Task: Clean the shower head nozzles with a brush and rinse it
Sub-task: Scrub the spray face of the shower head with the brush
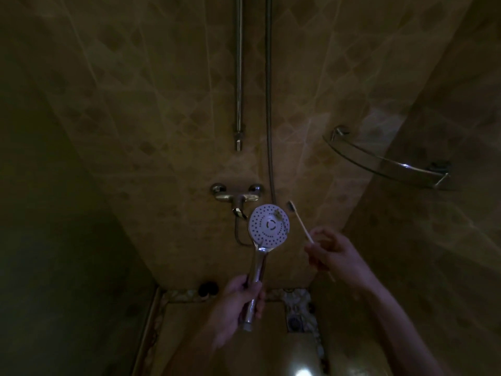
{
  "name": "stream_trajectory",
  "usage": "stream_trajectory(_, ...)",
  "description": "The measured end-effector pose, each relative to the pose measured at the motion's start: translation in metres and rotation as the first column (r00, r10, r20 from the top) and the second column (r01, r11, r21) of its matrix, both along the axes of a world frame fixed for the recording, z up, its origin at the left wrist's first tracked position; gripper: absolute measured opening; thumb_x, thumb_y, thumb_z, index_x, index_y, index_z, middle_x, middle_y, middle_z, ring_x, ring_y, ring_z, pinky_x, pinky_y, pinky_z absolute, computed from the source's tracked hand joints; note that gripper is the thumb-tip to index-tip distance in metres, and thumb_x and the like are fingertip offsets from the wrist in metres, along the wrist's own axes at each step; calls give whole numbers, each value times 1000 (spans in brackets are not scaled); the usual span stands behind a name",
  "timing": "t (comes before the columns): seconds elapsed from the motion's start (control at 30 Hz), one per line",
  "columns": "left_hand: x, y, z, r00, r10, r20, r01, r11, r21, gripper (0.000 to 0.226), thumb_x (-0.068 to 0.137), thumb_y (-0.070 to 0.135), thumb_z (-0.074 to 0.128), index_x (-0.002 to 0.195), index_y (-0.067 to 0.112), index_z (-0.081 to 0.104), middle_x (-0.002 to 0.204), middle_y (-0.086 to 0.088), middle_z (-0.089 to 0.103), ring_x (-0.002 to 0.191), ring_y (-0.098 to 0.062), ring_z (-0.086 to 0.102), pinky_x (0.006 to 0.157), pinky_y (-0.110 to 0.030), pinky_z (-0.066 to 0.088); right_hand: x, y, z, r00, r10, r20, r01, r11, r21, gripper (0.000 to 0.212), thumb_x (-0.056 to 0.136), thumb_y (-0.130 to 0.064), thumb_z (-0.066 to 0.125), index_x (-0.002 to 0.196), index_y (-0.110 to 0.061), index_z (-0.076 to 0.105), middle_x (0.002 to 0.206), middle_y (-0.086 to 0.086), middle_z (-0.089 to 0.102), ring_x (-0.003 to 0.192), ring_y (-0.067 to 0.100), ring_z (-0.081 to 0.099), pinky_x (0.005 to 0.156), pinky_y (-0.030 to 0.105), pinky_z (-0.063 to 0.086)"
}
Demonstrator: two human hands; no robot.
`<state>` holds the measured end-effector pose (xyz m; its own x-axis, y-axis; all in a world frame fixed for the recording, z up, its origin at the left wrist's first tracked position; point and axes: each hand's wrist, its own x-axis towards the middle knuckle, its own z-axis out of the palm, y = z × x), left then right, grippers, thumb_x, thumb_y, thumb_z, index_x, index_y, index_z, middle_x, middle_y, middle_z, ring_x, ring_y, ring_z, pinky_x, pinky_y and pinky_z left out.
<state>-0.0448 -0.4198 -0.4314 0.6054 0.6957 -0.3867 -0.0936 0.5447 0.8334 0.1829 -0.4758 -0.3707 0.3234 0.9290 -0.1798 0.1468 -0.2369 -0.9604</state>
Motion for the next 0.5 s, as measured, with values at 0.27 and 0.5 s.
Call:
stream_trajectory(0.27, -11, -20, -30, 986, 51, -159, -64, 995, -76, 18, 97, 24, 52, 87, 9, 54, 53, 1, 55, 37, -9, 46, 34, -19, 36, -27, -8, -51, 925, 61, 374, -12, 991, -132, 36, 96, -41, 49, 83, -15, 71, 61, -6, 57, 57, 6, 50, 53, 21, 36)
stream_trajectory(0.5, -18, -32, -45, 956, 24, -292, -3, 998, 70, 27, 96, 41, 48, 91, 15, 55, 57, 6, 53, 42, -9, 42, 41, -23, 31, -45, -20, -88, 772, -3, 636, 50, 997, -56, 26, 97, -34, 52, 104, -17, 70, 83, 10, 72, 73, 19, 63, 65, 38, 51)
